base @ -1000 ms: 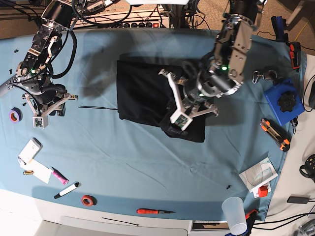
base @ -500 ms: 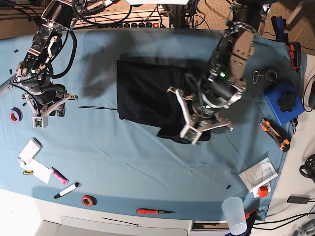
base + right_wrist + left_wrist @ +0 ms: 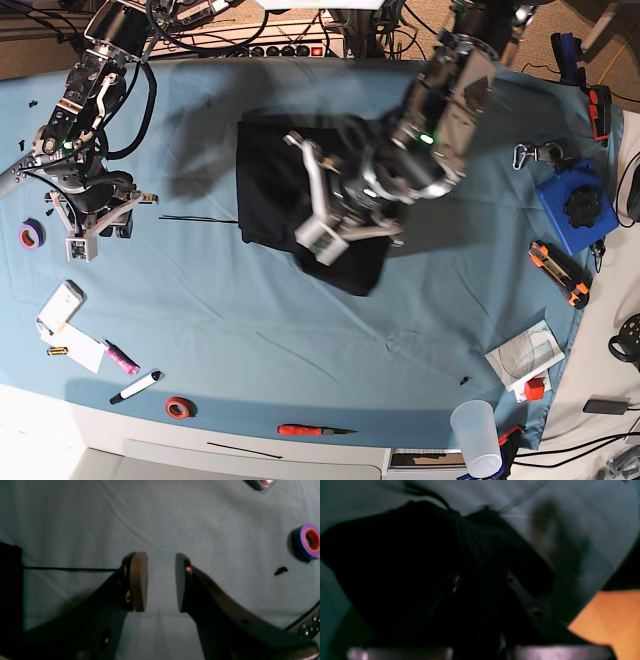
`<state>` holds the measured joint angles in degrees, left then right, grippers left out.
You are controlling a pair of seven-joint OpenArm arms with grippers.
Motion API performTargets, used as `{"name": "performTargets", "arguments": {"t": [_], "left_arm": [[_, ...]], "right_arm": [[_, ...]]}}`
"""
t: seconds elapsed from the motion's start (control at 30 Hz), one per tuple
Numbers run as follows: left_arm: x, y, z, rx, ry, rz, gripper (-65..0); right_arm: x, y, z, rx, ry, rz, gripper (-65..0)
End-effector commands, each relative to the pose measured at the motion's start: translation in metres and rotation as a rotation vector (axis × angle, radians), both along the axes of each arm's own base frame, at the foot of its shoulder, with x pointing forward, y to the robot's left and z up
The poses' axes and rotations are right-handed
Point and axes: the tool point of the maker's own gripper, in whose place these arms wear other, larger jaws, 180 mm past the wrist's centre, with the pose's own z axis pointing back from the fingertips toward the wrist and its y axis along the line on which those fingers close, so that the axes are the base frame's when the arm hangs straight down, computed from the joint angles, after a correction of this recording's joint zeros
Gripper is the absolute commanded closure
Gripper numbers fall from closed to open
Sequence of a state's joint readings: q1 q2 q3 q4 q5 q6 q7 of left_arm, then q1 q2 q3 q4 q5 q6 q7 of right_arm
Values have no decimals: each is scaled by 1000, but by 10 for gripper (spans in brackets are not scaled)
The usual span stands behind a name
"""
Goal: Layout the t-shirt on the table in an organized manner, then fold the t-shirt properly
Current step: 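Fold the held strip end over onto the folded stack with the left gripper, then release the fold and press the stack flat with the left gripper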
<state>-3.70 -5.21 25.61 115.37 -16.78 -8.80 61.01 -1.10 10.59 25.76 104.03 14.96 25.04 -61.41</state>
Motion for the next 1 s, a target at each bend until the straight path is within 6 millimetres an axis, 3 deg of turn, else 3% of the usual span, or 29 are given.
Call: {"name": "performTargets", "arguments": {"t": [0.0,0.1,0.2,0.4,0.53,0.63,0.73,0.87,0.97], "left_arm": [[2,-12,17,-26,-60,-18,0],[-6,-29,18,21,-108,-41,0],[4,-28,24,88,-218,4,0],[57,25,49,178,-342,274,0],[71,51,47,115,-255,378,0],[57,41,32,51,-129,331,0],[26,11,17,13,-52,192,0],[-13,-21,0,39,-30,61,0],[-28,-38,-6,66,-68,4,0]], "right_arm": [[9,-4,18,-17,-63,3,-189],[10,-4,18,-17,-64,3,-189],[10,-4,18,-17,-64,3,-189],[10,-4,18,-18,-64,3,-189],[10,-4,18,-21,-67,2,-189],[11,-4,20,-23,-78,3,-189],[12,-4,21,-24,-85,4,-189],[12,-4,20,-24,-83,3,-189],[11,-4,20,-24,-80,3,-189]]}}
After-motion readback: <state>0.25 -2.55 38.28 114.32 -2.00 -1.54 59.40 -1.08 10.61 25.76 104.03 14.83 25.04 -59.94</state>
